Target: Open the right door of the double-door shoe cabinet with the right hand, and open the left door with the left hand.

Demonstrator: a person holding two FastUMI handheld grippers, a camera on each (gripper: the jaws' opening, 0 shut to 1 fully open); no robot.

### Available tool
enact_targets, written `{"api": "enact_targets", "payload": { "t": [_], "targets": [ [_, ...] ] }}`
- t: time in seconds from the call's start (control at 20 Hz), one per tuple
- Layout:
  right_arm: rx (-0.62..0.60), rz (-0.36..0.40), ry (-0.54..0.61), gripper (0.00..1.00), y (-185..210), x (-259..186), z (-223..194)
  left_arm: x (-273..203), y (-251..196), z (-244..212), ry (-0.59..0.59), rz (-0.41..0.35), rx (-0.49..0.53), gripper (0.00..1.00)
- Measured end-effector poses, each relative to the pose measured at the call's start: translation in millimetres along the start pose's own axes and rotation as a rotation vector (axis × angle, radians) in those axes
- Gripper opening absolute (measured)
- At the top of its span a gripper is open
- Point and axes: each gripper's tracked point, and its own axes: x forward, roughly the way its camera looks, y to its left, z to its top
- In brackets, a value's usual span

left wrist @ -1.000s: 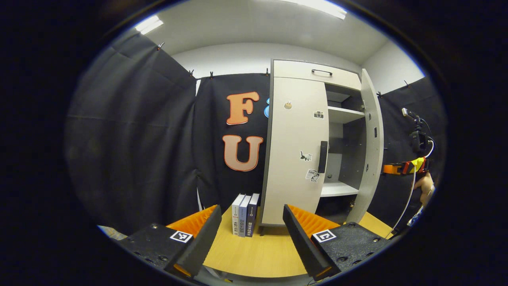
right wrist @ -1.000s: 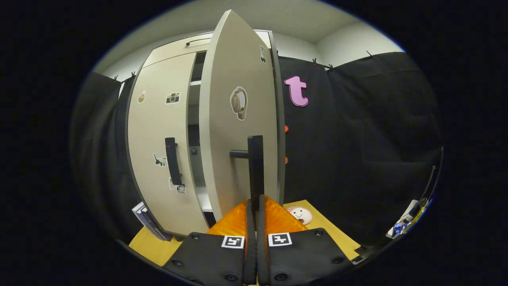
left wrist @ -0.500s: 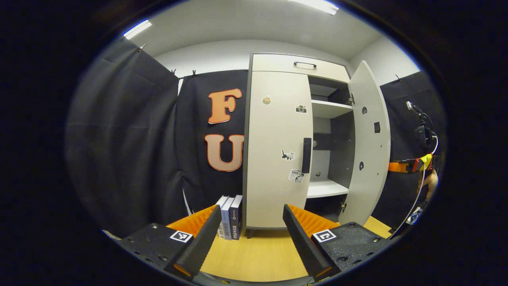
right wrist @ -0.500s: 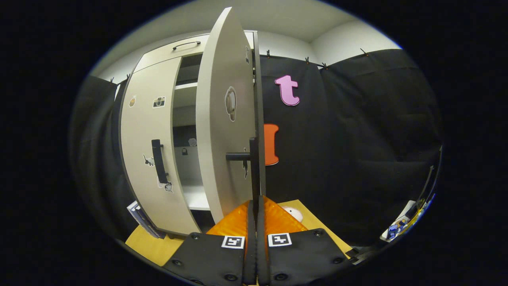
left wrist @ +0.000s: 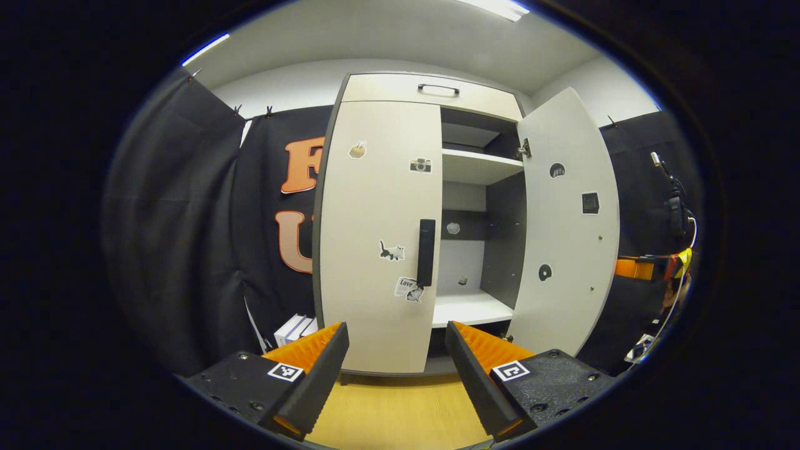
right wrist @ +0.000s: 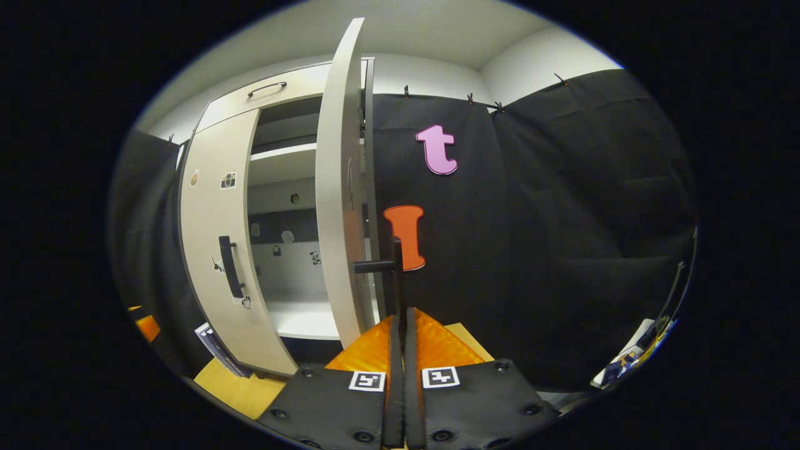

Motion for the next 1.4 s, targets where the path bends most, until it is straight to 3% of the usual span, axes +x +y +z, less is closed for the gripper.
{"api": "enact_targets", "payload": {
  "t": [0.5,0.65,0.7,0.8,1.0,1.1,1.2,1.25,1.3,1.4],
  "targets": [
    [0.01,0.025,0.025,0.09,-27.3,-45.6,-16.9,66.8,-61.6,4.0,-0.009,-0.028,-0.077,0.95],
    [0.007,0.047,0.029,0.08,-31.4,-54.4,-22.9,93.1,-63.7,8.0,-0.016,-0.009,-0.043,0.95],
    [0.0,0.046,0.032,0.26,-34.3,-59.9,-25.2,101.4,-61.8,8.8,-0.019,0.004,-0.029,0.94],
    [-0.016,0.049,0.031,0.42,-39.4,-62.8,-28.1,118.2,-58.9,8.6,-0.018,0.028,-0.021,0.95],
    [0.003,0.03,0.02,1.0,-53.3,-65.7,-29.5,152.8,-46.9,13.2,-0.024,0.055,-0.006,0.95],
    [0.022,0.012,0.023,0.94,-61.9,-65.6,-31.1,170.8,-40.5,16.3,-0.027,0.069,0.004,0.95],
    [0.03,-0.005,0.025,0.94,-71.1,-64.6,-32.4,187.4,-34.0,18.7,-0.023,0.091,0.037,0.94],
    [0.03,-0.014,0.025,1.0,-74.4,-63.4,-33.3,195.9,-32.9,21.2,-0.028,0.089,0.052,0.95],
    [0.026,-0.024,0.027,0.94,-78.0,-63.1,-36.1,203.2,-32.4,22.2,-0.031,0.088,0.062,0.95],
    [0.025,-0.042,0.037,0.94,-84.4,-61.4,-42.3,218.7,-35.1,22.6,-0.019,0.082,0.062,0.95]
  ]
}}
